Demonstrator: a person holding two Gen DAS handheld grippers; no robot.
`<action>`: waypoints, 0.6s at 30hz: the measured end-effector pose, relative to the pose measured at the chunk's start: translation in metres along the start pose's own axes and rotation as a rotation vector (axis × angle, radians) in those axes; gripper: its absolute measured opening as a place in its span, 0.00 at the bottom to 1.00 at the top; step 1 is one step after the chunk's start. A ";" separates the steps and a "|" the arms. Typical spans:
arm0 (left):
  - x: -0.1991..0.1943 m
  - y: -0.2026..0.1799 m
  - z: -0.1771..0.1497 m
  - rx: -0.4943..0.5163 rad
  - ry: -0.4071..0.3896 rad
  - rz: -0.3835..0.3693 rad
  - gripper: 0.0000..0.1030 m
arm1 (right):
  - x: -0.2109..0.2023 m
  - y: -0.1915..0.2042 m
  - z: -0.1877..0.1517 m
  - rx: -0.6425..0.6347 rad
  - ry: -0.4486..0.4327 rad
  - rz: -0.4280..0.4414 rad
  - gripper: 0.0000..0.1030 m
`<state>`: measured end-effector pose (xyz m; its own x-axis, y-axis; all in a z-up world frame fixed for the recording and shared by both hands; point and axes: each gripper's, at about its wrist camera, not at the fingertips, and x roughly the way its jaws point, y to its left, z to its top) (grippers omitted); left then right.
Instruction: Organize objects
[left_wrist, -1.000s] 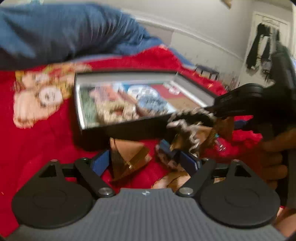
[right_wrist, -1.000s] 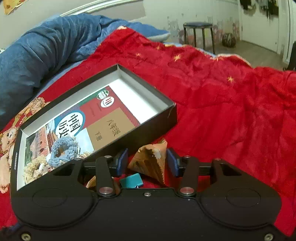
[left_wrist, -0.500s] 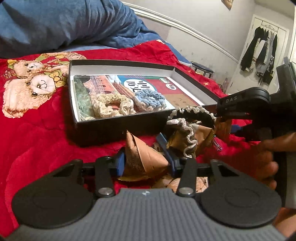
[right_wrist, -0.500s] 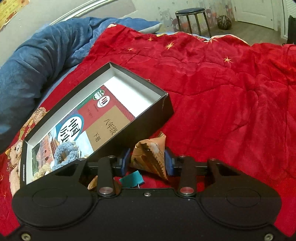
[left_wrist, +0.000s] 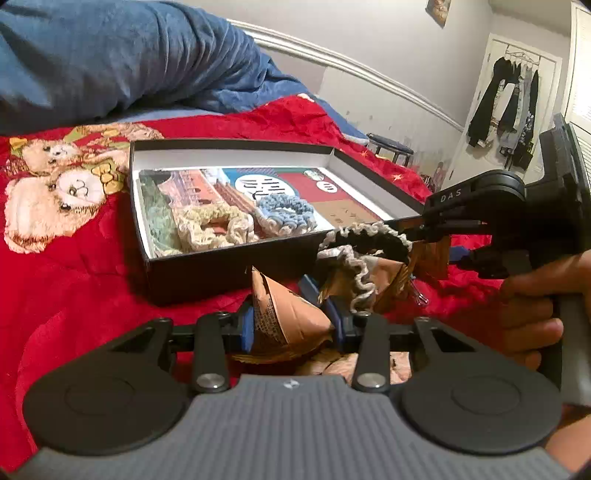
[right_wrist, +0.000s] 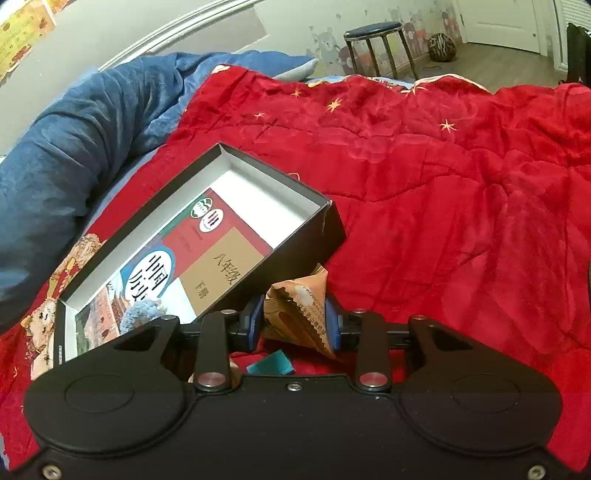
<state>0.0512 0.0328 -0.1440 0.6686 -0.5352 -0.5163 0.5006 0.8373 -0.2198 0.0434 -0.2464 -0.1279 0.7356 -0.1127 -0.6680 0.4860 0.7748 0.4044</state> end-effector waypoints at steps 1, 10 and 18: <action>-0.001 -0.001 0.000 0.005 -0.008 0.001 0.42 | -0.002 0.000 0.000 0.003 -0.004 0.009 0.32; -0.023 -0.002 0.008 0.059 -0.187 -0.015 0.42 | -0.013 0.008 0.002 -0.016 -0.013 0.114 0.32; -0.027 0.000 0.015 0.067 -0.262 -0.002 0.42 | -0.024 0.022 0.004 -0.052 -0.057 0.189 0.32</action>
<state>0.0413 0.0459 -0.1179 0.7827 -0.5548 -0.2820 0.5315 0.8317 -0.1610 0.0387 -0.2297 -0.1006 0.8376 0.0042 -0.5463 0.3128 0.8161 0.4860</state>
